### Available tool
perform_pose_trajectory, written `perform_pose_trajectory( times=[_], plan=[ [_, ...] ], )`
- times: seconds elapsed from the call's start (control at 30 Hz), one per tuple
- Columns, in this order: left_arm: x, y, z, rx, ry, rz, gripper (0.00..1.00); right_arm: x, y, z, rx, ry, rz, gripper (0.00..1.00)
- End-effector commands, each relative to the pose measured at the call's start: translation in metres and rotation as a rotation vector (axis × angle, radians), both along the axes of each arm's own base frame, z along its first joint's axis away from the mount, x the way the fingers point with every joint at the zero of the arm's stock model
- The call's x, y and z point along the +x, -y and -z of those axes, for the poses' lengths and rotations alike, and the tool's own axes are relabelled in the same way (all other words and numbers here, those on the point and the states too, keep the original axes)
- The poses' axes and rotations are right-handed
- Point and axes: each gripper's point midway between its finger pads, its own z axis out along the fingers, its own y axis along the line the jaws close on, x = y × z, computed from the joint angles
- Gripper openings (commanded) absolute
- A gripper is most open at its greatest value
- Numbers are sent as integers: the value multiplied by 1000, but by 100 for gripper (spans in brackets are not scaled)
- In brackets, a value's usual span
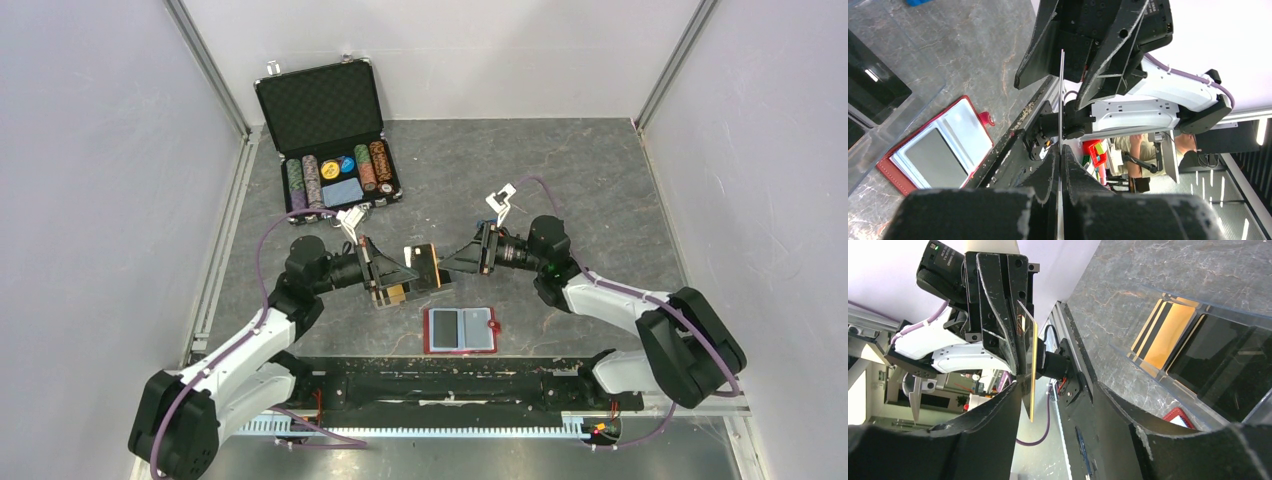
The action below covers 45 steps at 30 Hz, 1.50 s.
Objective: Put the credit cards into the card holder
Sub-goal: Place the credit card in the storage box.
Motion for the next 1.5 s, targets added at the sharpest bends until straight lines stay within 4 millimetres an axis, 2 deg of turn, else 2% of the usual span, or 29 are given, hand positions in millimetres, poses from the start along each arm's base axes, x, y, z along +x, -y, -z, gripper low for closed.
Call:
perform_pose_trajectory(
  times=[0.0, 0.17, 0.5, 0.83, 1.1, 1.47],
  plan=[
    [-5, 3, -22, -66, 42, 44, 2, -7, -2, -11, 50, 43, -50, 55],
    [-7, 4, -23, -73, 37, 58, 2, -7, -2, -4, 42, 26, -51, 46],
    [-9, 4, -24, -76, 38, 72, 2, -10, -3, -5, 73, 17, -67, 42],
    [-3, 3, -15, -32, 31, 36, 2, -19, -8, -11, 118, 28, -100, 43],
    [7, -8, 5, 111, 2, -60, 2, -8, -7, -2, 14, 69, -56, 52],
    [1, -1, -4, 69, 23, 10, 2, -11, -8, 0, 36, 51, -68, 52]
  ],
)
